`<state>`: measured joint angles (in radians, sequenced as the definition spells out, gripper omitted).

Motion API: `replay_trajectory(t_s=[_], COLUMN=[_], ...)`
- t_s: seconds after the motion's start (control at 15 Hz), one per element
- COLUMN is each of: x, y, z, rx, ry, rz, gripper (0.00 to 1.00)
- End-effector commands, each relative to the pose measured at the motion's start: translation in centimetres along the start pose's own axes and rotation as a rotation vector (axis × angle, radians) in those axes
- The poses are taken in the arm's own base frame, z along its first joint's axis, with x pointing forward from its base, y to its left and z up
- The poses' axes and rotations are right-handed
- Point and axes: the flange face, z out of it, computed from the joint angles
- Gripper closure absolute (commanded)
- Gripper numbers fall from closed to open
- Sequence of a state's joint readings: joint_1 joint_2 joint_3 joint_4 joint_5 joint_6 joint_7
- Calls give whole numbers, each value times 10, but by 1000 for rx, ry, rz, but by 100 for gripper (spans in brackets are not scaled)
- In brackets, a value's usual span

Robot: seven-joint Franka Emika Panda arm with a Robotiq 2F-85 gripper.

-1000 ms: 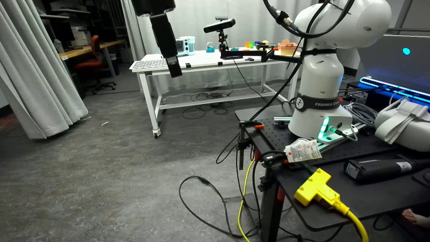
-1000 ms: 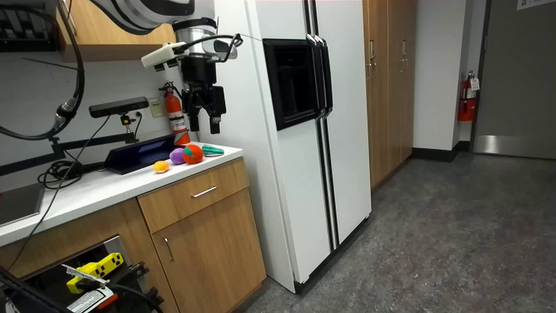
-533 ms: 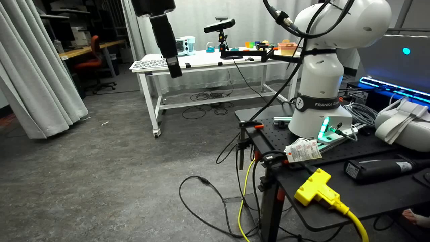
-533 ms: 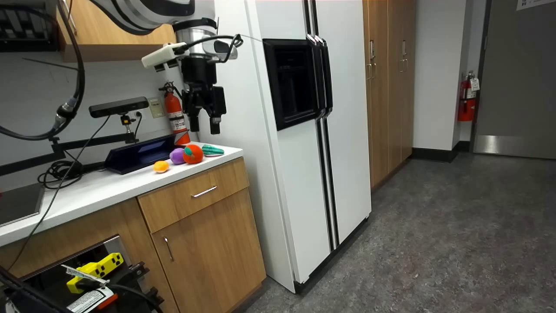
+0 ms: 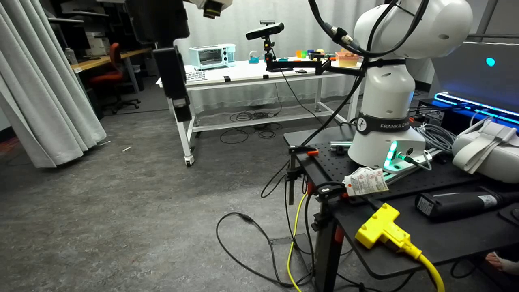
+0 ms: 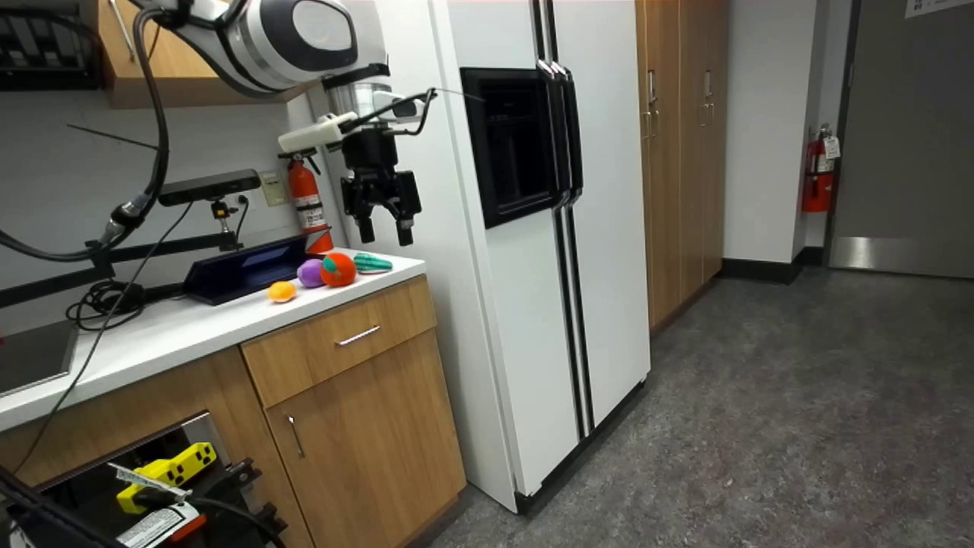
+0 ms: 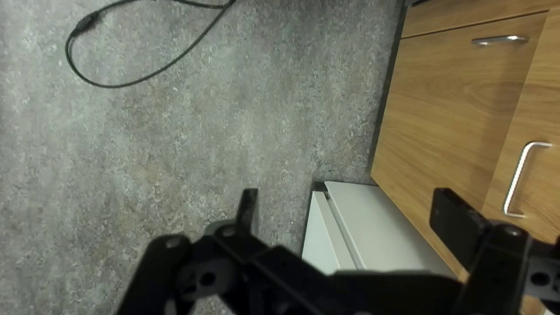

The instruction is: Open the drawer

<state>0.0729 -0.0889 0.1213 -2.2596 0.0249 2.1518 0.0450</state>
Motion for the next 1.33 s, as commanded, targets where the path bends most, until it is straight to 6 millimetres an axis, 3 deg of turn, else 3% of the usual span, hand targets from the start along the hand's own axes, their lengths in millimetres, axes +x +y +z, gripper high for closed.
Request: replay_trajectory(t_s=[0.0,0.27,0.47,0.53,1.0,1.27], x=[42,75,88,73,85,101], y=[-27,-61,-82,-70,-80,-90], z=[21,45,56,54,60,83], rx=[5,39,58,46,55,62], ry=[49,66,55,47,47,42], rz=[-44,-96,-123,-114,-126,-151], gripper=[0,0,0,0,0,0])
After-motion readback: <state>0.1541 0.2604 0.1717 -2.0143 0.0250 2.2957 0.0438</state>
